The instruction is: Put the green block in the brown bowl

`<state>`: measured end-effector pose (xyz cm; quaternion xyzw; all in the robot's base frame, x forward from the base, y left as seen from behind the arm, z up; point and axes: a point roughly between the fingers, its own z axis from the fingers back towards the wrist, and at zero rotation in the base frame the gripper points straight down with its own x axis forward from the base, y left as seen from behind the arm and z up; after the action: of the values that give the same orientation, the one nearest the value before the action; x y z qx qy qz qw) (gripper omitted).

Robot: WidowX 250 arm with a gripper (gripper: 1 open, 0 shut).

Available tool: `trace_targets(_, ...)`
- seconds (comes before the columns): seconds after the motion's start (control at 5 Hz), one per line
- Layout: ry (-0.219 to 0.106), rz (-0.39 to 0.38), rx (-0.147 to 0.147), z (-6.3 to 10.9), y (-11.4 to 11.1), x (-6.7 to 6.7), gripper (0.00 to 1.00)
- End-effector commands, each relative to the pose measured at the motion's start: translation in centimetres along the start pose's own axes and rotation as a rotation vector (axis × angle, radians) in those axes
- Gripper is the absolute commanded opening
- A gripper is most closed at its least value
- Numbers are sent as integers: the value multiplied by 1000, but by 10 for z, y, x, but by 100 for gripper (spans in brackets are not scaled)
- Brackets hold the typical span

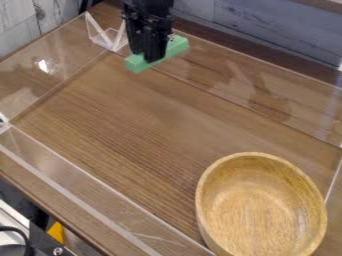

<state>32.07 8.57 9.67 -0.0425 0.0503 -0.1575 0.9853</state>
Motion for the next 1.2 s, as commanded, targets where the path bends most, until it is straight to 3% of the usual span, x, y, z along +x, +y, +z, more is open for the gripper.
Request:
trace_targets(0.0,-42,-21,41,16,1,7,0)
trace_targets(0.6,-30,-38,44,14,2,5,0)
trace_targets(0.8,-12,-59,26,7,-30,-6,0)
trace_targets(1.0,-9,-9,-3,7,-74,-16,0)
